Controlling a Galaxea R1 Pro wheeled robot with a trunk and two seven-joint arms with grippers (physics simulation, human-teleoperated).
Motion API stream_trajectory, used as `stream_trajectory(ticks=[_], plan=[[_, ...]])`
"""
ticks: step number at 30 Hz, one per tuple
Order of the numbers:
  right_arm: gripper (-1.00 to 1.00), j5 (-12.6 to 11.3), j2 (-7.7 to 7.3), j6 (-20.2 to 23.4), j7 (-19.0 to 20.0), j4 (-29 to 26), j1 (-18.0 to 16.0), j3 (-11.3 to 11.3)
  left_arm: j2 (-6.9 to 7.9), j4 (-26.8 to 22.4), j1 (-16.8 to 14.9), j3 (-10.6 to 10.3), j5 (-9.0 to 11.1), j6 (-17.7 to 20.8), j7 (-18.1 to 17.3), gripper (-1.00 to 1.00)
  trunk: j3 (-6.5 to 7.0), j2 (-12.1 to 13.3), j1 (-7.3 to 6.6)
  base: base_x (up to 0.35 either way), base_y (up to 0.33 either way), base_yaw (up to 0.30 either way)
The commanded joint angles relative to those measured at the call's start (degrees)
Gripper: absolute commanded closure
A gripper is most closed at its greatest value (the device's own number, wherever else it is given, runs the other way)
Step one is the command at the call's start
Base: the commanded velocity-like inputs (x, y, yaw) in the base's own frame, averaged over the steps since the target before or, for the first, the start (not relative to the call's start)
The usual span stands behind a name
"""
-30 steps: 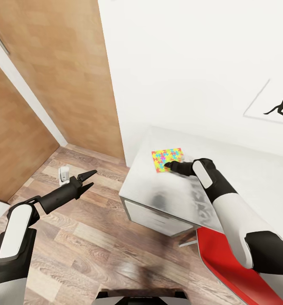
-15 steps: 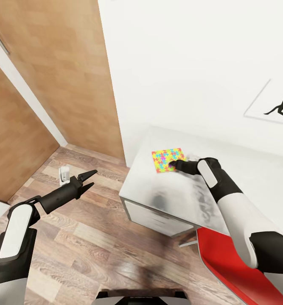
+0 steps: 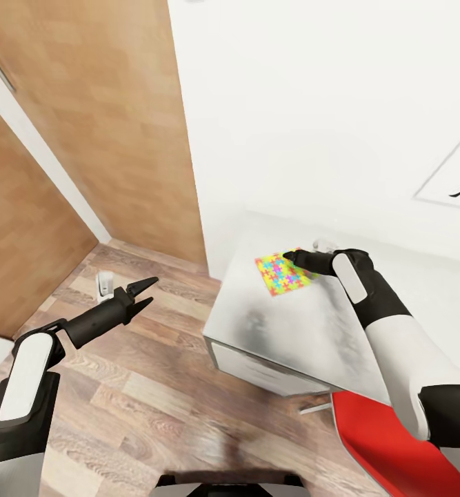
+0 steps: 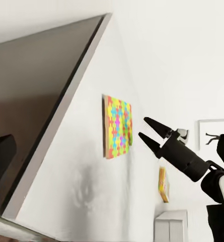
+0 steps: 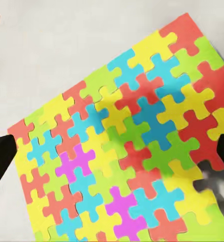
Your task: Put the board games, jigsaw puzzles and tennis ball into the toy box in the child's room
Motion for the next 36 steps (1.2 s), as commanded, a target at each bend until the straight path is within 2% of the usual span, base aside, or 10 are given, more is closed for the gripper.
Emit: stream_trajectory(ticks=[1, 8, 14, 24, 36], plan=[[-1.0, -0.43, -0.06, 0.16, -0.38, -0.07, -0.04, 0.2, -0.01, 0.01, -0.05, 0.07, -0.36, 0.26, -0.39, -1.0, -0.08, -0.09, 0.05, 0.219, 0.17, 0.0], [-1.0, -0.33, -0.34, 0.92, -0.42, -1.14, 0.21, -0.32, -0.01, -0.01, -0.05, 0.03, -0.36, 0.24, -0.39, -1.0, -0.08, -0.09, 0.05, 0.199, 0.158, 0.0], [-1.0, -0.26, -0.48, 1.39, -0.5, -1.45, 0.3, -1.69, 0.01, -0.05, -0.05, 0.1, -0.36, 0.23, -0.39, -1.0, -0.06, -0.09, 0.05, 0.09, 0.072, -0.026], [-1.0, -0.14, -0.75, 2.96, -0.54, -1.62, 0.35, -4.52, -0.04, -0.07, -0.05, 0.05, -0.36, 0.22, -0.39, -1.0, 0.13, -0.09, 0.05, 0.03, 0.024, -0.175], [-1.0, -0.08, -1.33, 3.58, -0.55, -1.65, 0.36, -5.22, -0.06, -0.08, -0.05, -0.01, -0.36, 0.22, -0.39, -1.0, 0.37, -0.09, 0.05, 0.007, 0.005, -0.14]])
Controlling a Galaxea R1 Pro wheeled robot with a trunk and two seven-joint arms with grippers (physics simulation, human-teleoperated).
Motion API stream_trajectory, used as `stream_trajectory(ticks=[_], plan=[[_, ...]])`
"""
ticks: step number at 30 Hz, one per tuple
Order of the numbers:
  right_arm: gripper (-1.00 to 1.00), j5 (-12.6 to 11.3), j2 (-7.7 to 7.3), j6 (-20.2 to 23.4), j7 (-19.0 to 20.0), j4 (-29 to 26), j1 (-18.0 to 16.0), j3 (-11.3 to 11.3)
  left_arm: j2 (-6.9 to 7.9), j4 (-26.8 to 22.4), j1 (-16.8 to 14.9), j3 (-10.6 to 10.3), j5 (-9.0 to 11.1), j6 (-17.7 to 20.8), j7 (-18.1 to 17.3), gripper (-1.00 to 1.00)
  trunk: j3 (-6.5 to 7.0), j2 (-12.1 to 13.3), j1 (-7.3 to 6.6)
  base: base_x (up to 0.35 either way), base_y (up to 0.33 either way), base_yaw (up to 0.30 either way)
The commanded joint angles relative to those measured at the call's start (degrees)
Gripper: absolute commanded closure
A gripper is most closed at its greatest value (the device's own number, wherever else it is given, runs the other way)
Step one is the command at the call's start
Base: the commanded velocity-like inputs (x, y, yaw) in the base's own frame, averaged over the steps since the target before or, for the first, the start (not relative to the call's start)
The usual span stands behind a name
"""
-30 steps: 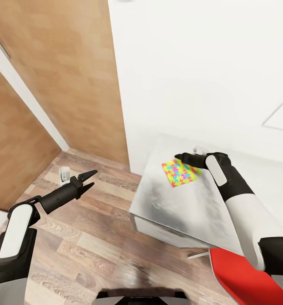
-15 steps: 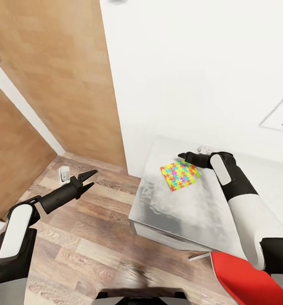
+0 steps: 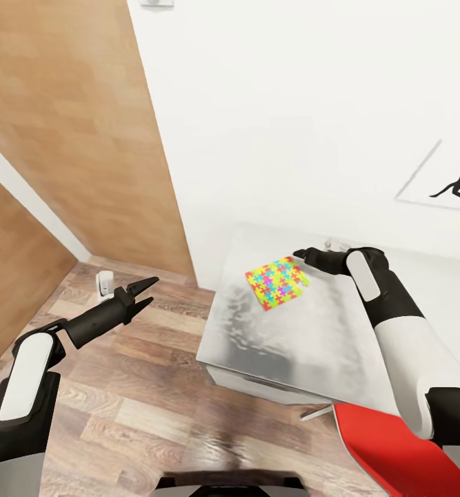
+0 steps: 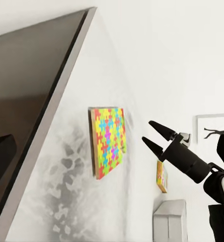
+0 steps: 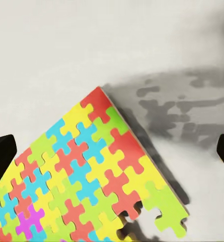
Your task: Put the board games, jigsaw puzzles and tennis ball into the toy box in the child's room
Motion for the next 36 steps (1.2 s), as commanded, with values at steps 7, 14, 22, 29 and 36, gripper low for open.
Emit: stream_trajectory(ticks=[7, 14, 22, 29, 36], plan=[[-1.0, -0.43, -0.82, 0.19, -0.44, -0.05, -0.08, 0.01, -0.01, -0.01, -0.04, 0.07, -0.37, 0.27, -0.39, -1.0, -0.04, -0.09, 0.03, 0.002, 0.001, -0.037], [-1.0, -0.57, -2.33, 0.22, -0.48, 0.16, -0.06, -0.05, -0.01, -0.01, -0.04, 0.07, -0.37, 0.27, -0.39, -1.0, -0.03, -0.09, 0.03, 0.001, 0.0, -0.013], [-1.0, -0.65, -2.97, 0.27, -0.42, 0.47, 0.12, 0.03, -0.04, -0.01, -0.04, 0.06, -0.37, 0.27, -0.39, -1.0, -0.02, -0.09, 0.03, 0.0, 0.0, -0.005], [-1.0, -0.66, -2.79, 0.27, -0.41, 0.59, 1.2, 0.15, -0.04, -0.01, -0.04, 0.06, -0.37, 0.27, -0.39, -1.0, -0.02, -0.09, 0.03, 0.0, 0.0, -0.002], [-1.0, -0.67, -2.15, 0.24, -0.31, 0.84, 2.46, 0.28, -0.02, -0.01, -0.04, 0.06, -0.37, 0.27, -0.39, -1.0, -0.02, -0.09, 0.03, 0.0, 0.0, 0.0]])
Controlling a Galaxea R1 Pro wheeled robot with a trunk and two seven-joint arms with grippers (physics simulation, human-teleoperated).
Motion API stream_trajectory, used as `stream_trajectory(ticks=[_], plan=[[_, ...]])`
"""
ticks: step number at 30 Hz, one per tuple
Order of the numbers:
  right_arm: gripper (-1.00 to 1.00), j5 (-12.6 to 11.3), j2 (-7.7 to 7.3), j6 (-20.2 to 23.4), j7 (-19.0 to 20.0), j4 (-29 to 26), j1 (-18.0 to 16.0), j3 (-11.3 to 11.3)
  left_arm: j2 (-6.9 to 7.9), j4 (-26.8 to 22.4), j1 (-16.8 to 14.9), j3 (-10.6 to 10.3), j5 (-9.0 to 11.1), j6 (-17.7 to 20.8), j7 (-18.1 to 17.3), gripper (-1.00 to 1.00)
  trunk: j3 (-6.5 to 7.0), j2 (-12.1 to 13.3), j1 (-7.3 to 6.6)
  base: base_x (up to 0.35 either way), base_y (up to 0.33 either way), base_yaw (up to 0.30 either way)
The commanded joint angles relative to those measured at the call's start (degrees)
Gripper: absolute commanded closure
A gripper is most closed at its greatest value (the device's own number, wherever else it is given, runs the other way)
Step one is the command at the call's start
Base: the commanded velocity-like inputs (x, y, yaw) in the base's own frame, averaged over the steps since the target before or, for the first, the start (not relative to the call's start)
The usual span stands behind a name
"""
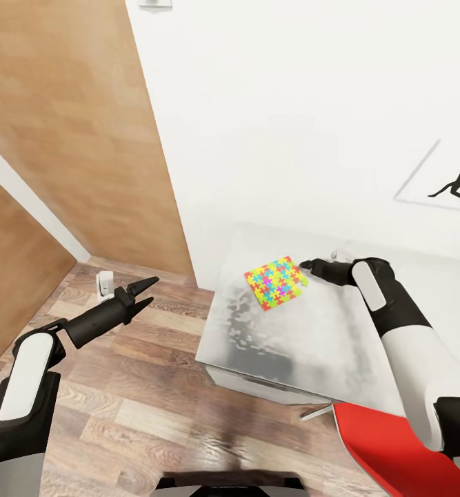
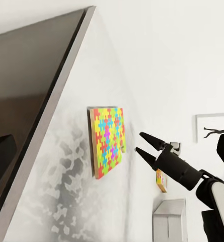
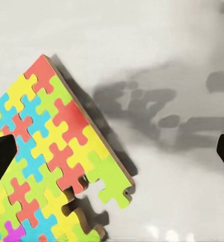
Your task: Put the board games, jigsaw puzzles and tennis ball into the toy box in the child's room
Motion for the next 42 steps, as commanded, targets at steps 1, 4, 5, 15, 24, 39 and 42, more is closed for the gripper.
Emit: stream_trajectory(ticks=[1, 4, 5, 15, 24, 39, 42], plan=[[-1.0, -0.45, 0.05, 0.15, -0.37, -0.02, 0.21, 0.18, -0.01, 0.0, -0.04, 0.08, -0.38, 0.27, -0.39, -1.0, -0.08, -0.1, 0.03, 0.0, 0.0, 0.0], [-1.0, -0.45, 0.14, 0.14, -0.35, 0.01, 0.4, 0.19, -0.01, 0.0, -0.04, 0.08, -0.38, 0.27, -0.39, -1.0, -0.08, -0.1, 0.03, 0.0, 0.0, 0.0], [-1.0, -0.45, 0.21, 0.14, -0.34, 0.03, 0.55, 0.2, 0.0, 0.0, -0.04, 0.08, -0.38, 0.27, -0.39, -1.0, -0.08, -0.1, 0.03, 0.0, 0.0, 0.0], [-1.0, -0.45, 0.41, 0.14, -0.34, 0.09, 1.0, 0.23, 0.0, 0.0, -0.04, 0.08, -0.38, 0.27, -0.39, -1.0, -0.08, -0.1, 0.03, 0.0, 0.0, 0.0], [-1.0, -0.45, 0.46, 0.14, -0.37, 0.1, 1.12, 0.24, 0.0, 0.0, -0.04, 0.08, -0.38, 0.27, -0.39, -1.0, -0.08, -0.1, 0.03, 0.0, 0.0, 0.0], [-1.0, -0.45, 0.47, 0.17, -0.36, 0.11, 1.11, 0.48, 0.0, 0.0, -0.04, 0.08, -0.38, 0.27, -0.39, -1.0, -0.08, -0.1, 0.03, 0.0, 0.0, 0.086], [-1.0, -0.45, 0.48, 0.19, -0.37, 0.11, 1.09, 0.52, 0.0, 0.0, -0.04, 0.08, -0.38, 0.27, -0.39, -1.0, -0.08, -0.1, 0.03, 0.0, 0.0, 0.229]])
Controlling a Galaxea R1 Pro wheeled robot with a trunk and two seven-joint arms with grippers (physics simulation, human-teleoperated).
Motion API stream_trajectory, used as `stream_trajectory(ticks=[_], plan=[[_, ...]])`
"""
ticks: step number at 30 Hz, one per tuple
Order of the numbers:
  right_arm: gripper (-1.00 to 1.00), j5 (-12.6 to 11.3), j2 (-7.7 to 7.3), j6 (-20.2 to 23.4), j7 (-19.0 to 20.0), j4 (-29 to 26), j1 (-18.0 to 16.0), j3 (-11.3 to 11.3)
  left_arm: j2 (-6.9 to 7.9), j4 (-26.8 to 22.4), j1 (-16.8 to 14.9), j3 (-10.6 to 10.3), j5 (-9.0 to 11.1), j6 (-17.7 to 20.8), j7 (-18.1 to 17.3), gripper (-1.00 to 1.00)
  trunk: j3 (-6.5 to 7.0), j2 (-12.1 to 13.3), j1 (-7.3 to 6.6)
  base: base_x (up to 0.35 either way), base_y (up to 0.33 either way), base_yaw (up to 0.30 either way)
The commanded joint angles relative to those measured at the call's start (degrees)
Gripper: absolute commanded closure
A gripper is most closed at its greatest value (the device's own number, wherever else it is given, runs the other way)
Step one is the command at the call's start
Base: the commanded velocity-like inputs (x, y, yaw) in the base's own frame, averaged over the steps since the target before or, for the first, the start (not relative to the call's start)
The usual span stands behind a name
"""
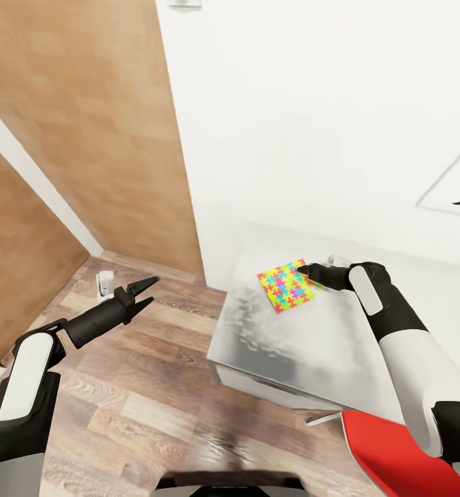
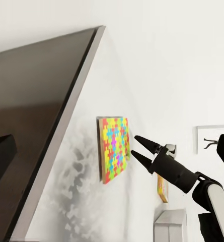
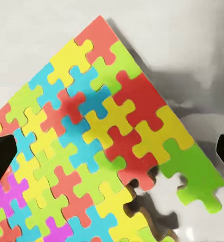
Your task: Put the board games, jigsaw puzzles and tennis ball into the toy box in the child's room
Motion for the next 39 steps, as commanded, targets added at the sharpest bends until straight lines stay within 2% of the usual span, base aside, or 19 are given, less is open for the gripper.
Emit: stream_trajectory(ticks=[1, 17, 39], plan=[[-1.0, -0.46, -0.08, 0.16, -0.39, -0.07, -0.03, 0.22, -0.02, 0.01, -0.06, 0.06, -0.4, 0.28, -0.39, -1.0, -0.08, -0.09, 0.03, 0.0, 0.0, 0.245], [-1.0, -0.46, -0.14, 0.12, -0.47, -0.07, -0.06, 0.09, -0.02, -0.06, -0.06, 0.24, -0.4, 0.28, -0.39, -1.0, -0.08, -0.09, 0.03, 0.0, 0.0, 0.252], [-1.0, -0.49, -0.16, 0.16, -0.48, -0.07, -0.08, -0.08, 0.04, -0.08, -0.06, 0.46, -0.4, 0.28, -0.39, -1.0, -0.07, -0.09, 0.03, 0.0, 0.0, 0.043]])
